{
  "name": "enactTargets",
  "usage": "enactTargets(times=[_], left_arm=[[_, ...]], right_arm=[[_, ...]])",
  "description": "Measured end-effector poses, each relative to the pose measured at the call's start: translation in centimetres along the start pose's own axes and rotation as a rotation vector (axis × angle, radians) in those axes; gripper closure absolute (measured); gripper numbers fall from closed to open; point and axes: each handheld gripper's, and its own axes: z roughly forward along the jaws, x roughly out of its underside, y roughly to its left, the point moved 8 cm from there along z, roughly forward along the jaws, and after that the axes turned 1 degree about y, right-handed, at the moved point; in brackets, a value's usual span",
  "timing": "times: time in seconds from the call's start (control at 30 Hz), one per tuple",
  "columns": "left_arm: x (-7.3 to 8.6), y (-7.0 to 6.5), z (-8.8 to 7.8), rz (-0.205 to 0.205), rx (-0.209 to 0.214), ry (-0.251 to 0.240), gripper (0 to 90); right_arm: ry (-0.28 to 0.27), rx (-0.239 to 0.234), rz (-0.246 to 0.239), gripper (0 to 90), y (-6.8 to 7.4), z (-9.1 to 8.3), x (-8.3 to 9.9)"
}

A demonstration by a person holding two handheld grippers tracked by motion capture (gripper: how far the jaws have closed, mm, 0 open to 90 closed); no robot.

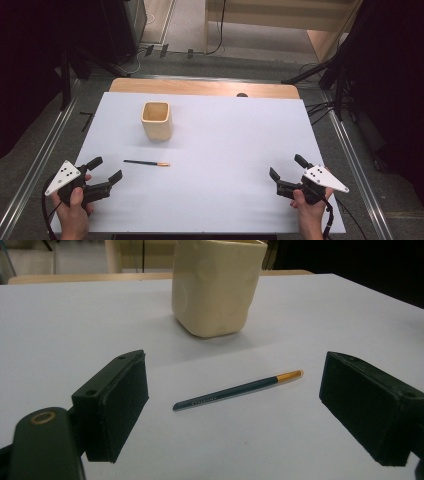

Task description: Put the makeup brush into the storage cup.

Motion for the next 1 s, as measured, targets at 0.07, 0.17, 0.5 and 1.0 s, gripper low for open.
enactTargets(times=[0.07,0.17,0.5,1.0], left_arm=[[0.0,-0.1,0.0,0.000,-0.002,0.004,13.4],[-0.5,-0.4,0.3,0.024,-0.007,0.025,13.5],[-2.1,-1.5,2.2,0.108,0.019,0.128,14.2],[-3.1,-2.7,5.6,0.287,0.114,0.376,14.9]], right_arm=[[0.002,-0.003,0.003,4.8,0.0,0.0,0.0],[0.008,-0.008,0.006,4.9,0.1,0.1,0.1],[0.017,-0.013,-0.004,6.2,0.2,0.1,0.2],[0.051,-0.024,-0.017,6.9,0.6,0.6,0.7]])
